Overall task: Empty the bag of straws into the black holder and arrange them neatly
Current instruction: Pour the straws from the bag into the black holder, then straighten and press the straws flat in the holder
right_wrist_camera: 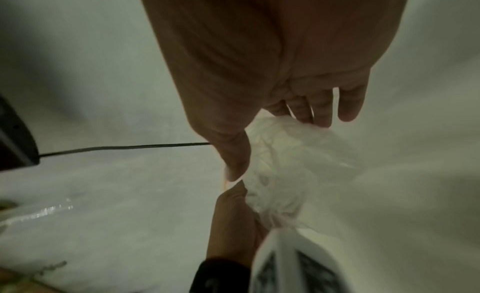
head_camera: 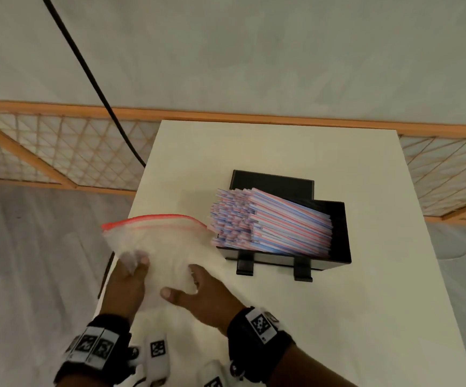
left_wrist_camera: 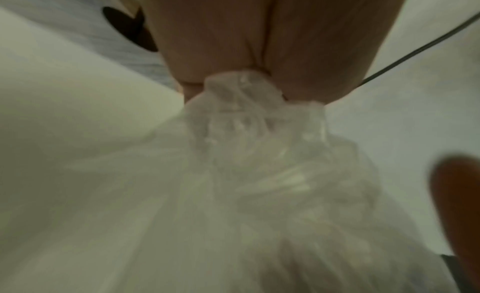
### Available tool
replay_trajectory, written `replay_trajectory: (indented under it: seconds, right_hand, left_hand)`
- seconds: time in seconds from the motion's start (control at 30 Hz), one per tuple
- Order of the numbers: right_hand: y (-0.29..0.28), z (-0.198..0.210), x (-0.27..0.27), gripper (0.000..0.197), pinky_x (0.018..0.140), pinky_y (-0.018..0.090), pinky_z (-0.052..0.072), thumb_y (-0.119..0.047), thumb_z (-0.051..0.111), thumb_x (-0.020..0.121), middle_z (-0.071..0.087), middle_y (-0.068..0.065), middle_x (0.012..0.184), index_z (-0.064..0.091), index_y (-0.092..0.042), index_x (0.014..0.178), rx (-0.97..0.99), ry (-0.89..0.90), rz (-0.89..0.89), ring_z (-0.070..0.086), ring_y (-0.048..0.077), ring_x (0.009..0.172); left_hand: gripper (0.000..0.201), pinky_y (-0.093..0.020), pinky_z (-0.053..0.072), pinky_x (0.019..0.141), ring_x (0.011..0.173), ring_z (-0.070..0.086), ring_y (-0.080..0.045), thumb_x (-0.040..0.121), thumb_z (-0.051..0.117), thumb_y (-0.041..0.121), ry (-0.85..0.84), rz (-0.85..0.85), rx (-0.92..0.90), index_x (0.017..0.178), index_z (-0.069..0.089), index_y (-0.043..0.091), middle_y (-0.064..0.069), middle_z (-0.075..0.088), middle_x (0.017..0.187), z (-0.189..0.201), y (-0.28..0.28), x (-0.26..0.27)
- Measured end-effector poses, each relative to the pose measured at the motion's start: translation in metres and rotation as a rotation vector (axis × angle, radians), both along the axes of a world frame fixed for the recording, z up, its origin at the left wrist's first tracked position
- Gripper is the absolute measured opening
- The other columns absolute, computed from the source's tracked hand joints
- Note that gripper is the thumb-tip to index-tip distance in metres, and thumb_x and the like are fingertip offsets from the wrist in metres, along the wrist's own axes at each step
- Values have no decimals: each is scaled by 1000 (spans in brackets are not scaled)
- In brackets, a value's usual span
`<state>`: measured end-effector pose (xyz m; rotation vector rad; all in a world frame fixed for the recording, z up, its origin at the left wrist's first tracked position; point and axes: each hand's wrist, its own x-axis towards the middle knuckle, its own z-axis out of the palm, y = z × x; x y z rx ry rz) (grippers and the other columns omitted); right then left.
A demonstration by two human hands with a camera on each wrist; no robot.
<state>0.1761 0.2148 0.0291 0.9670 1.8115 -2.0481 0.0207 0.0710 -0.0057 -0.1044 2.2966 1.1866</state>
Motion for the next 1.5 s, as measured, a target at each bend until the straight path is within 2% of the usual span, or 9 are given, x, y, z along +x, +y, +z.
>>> replay_trajectory:
  seconds: [0.3, 0.4, 0.6, 0.8, 0.9, 1.0, 1.17, 1.3, 1.5]
  right_hand:
    - [43, 13, 99, 55, 100, 23, 49, -63, 66, 85, 64, -17, 125, 56, -36, 133, 369, -144, 195, 61, 1, 114]
    - [57, 35, 121, 47, 97, 19, 52, -61, 67, 86, 67, -22, 115, 58, -41, 128, 430, -88, 206, 62, -6, 109]
    - [94, 77, 137, 32, 81, 10, 50, -50, 79, 78, 73, -26, 96, 72, -39, 107, 726, 175, -45, 68, -6, 92]
    - [151, 79, 120, 91, 96, 7, 45, -67, 81, 59, 53, -14, 133, 51, -29, 136, 1026, 195, -47, 54, 4, 118]
    - [169, 69, 111, 119, 113, 32, 39, -73, 82, 52, 41, -9, 148, 34, -27, 151, 1035, 146, 35, 41, 5, 131]
    - [174, 62, 104, 132, 117, 40, 33, -77, 81, 47, 39, -6, 153, 28, -24, 155, 1070, 122, 88, 36, 6, 134]
    - [179, 51, 96, 142, 118, 51, 32, -81, 82, 40, 42, -3, 153, 27, -21, 156, 1124, 122, 145, 38, 13, 137]
    - [181, 45, 92, 143, 122, 40, 22, -84, 79, 41, 39, -3, 157, 22, -25, 158, 1102, 108, 203, 37, 15, 141]
    - [184, 45, 80, 141, 116, 25, 13, -76, 85, 45, 39, -9, 156, 19, -27, 158, 1039, 146, 244, 33, 0, 132]
  left_hand:
    - [57, -35, 37, 110, 132, 51, -27, 87, 66, 54, -70, -263, -39, 132, 54, 22, -3, 55, 138, 15, 70, 13]
    - [93, -40, 36, 113, 135, 49, -29, 77, 56, 77, -6, -265, -94, 145, 45, 15, -7, 53, 147, 20, 64, 4]
    - [113, -47, 36, 109, 135, 48, -31, 69, 37, 94, 104, -147, -157, 150, 34, 16, -9, 50, 147, 36, 45, -15]
    - [65, -36, 35, 106, 134, 44, -25, 94, 52, 56, 507, -152, -6, 144, 42, 16, -11, 44, 145, 68, 69, 7]
    - [48, -26, 36, 101, 122, 46, -8, 97, 53, 48, 641, -275, 174, 135, 52, 20, 0, 51, 138, 80, 97, 23]
    - [49, -21, 38, 99, 121, 46, 2, 97, 48, 53, 565, -440, 284, 136, 52, 25, 12, 52, 137, 85, 129, 37]
    - [62, -32, 37, 111, 137, 44, -10, 95, 40, 63, 300, -530, 294, 146, 43, 27, 8, 47, 151, 85, 178, 49]
    - [52, -34, 43, 108, 125, 55, -13, 95, 43, 63, 241, -570, 302, 132, 55, 28, 8, 61, 134, 82, 195, 51]
    - [48, -7, 49, 83, 104, 65, 6, 87, 59, 63, 267, -594, 456, 121, 63, 30, 17, 69, 114, 89, 193, 61]
